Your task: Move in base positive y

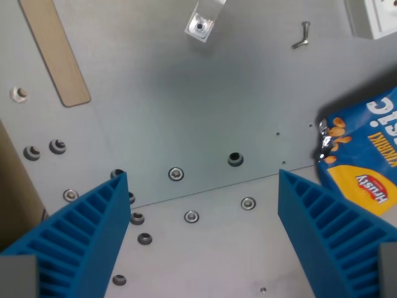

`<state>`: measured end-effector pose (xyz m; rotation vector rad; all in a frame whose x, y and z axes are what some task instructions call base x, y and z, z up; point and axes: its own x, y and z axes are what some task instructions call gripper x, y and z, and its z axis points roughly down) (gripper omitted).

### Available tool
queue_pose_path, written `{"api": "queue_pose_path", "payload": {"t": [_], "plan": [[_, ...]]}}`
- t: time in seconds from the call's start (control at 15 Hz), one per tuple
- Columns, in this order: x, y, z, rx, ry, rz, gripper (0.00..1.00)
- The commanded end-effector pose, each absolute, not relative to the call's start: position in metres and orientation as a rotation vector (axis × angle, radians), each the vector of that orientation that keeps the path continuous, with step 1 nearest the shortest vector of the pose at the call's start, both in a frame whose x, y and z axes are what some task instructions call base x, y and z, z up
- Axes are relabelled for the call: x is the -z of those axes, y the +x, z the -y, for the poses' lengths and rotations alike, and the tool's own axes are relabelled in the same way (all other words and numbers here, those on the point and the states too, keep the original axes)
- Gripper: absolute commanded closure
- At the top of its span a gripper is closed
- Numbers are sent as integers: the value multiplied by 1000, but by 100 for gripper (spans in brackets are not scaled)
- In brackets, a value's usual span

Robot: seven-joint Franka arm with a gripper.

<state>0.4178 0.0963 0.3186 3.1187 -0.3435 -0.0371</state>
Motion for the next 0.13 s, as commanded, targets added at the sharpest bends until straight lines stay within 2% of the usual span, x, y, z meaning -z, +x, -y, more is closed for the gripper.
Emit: {"api": "queue_pose_path", "payload": {"t": [0.07, 0.13], "plan": [[-324, 408, -110, 0, 3116, 378, 0], [-324, 407, -115, 0, 3116, 378, 0]]}}
